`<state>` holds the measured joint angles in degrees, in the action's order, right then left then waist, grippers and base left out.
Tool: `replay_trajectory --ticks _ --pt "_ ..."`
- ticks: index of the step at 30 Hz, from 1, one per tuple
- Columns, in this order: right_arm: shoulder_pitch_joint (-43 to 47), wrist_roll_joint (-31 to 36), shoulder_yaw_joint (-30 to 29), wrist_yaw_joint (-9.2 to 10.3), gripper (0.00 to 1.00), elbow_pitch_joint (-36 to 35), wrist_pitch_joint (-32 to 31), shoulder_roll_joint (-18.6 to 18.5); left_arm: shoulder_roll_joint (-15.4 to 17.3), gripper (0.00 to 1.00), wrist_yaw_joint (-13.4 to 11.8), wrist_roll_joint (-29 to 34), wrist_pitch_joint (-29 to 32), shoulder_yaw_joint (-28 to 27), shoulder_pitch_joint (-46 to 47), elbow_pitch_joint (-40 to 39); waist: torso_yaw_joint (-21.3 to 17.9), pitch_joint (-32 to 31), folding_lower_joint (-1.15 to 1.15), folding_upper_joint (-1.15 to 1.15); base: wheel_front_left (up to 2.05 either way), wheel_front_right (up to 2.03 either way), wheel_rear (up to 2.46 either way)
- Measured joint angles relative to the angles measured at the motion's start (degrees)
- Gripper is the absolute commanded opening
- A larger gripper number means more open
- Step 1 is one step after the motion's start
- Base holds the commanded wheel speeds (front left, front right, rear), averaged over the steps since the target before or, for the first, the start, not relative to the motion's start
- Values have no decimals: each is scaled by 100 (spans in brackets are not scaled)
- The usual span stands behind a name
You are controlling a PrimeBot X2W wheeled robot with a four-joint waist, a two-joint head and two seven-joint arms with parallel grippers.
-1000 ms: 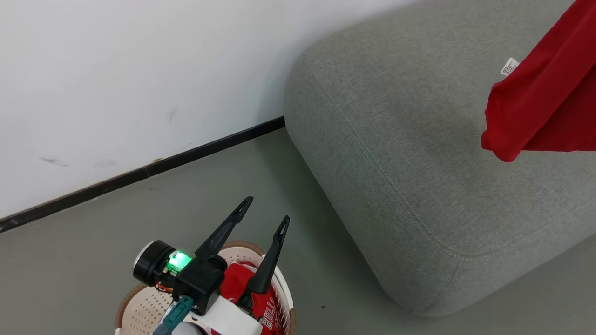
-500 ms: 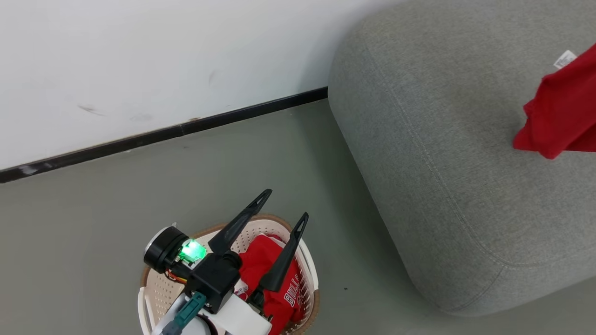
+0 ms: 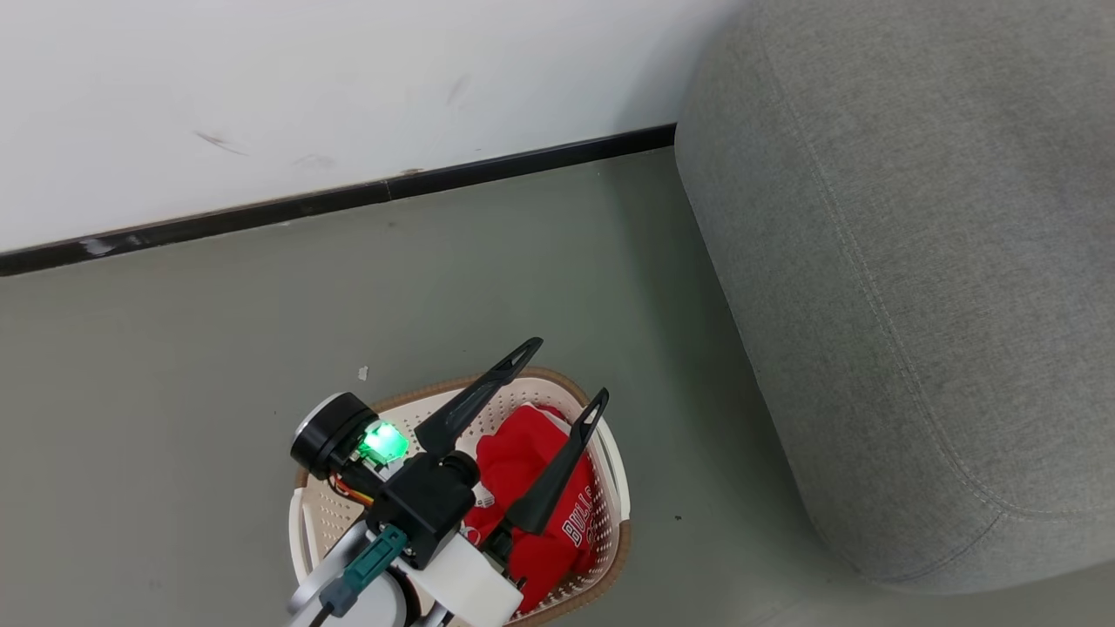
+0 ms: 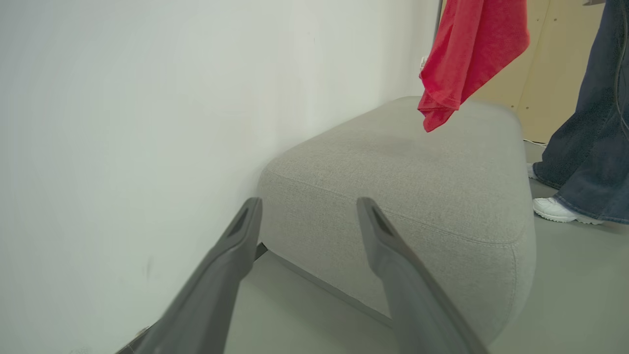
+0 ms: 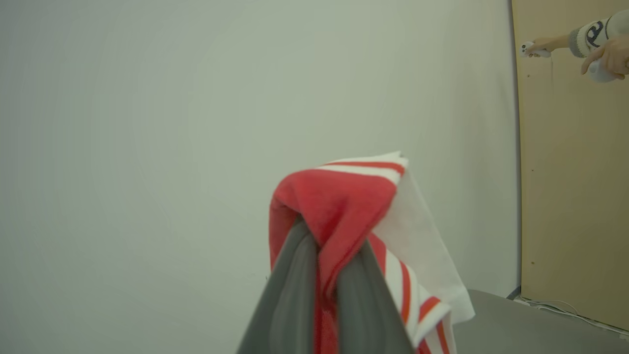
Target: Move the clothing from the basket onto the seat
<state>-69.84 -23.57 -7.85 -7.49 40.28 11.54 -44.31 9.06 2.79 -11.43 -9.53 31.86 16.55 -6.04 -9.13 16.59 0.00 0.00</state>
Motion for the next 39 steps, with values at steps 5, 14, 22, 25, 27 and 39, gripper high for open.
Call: replay_trajectory --ticks 5,14,22,25,27,39 --pt "49 24 -5 0 0 160 16 235 12 100 76 -1 80 37 97 1 81 125 0 0 0 0 0" --pt "551 155 52 0 0 603 40 622 126 100 141 0 241 31 292 0 116 359 0 0 0 0 0" --pt "1356 110 178 -1 0 1068 76 1191 163 100 142 -1 246 -31 388 2 22 554 0 0 0 0 0" --pt "1562 -13 175 -1 0 1222 86 1344 164 100 143 -1 246 -52 436 1 -25 605 0 0 0 0 0" --pt "1670 -26 186 -1 0 1256 90 1397 167 100 143 -1 246 -65 450 2 -57 634 0 0 0 0 0" --pt "2319 -159 581 -1 0 1332 143 1751 176 100 142 -2 182 -148 490 90 -250 709 0 0 0 0 0"
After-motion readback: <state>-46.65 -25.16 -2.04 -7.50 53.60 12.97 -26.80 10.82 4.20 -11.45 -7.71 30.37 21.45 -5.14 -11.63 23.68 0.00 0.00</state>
